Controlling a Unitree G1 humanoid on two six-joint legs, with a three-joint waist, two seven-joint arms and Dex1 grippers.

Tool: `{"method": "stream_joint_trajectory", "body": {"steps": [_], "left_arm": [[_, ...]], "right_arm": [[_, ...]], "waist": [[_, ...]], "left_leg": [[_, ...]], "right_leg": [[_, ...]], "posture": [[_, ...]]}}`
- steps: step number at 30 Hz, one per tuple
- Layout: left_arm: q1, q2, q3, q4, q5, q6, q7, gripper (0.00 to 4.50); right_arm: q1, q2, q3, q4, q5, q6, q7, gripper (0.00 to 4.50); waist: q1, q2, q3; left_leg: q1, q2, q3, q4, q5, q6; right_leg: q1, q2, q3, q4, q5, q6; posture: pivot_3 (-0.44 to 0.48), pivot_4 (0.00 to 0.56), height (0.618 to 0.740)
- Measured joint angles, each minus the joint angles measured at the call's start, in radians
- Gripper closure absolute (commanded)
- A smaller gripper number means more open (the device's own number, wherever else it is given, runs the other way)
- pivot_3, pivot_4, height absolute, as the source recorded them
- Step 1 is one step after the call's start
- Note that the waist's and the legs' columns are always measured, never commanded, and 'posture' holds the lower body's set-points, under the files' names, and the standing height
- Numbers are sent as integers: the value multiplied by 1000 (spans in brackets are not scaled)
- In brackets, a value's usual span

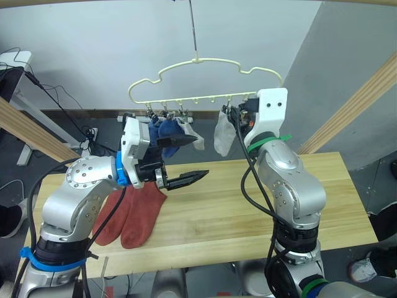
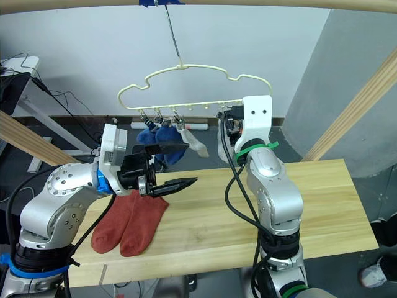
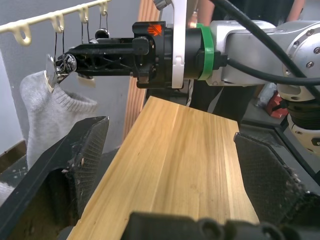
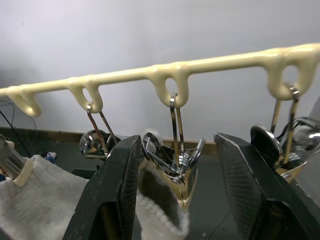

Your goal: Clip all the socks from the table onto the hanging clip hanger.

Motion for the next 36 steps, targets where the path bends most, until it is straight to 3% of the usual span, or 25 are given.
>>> {"method": "stream_joint_trajectory", "body": {"steps": [15,36], "left_arm": [[-2,0,-1,15,1,0,-1,57],[-8,-1,-12,16,3,-1,-1,57]], "right_arm": [[11,4,3,-55,29,73,-29,2084],[11,6,25,-26,47,-2,-82,2084]], "waist": [[-1,0,0],[-3,0,0]], "left_leg": [[0,0,0,0,0,0],[0,0,0,0,0,0]], "right_leg": [[0,0,0,0,0,0],[0,0,0,0,0,0]], "posture": [[-224,285,740],[-227,281,740]]}}
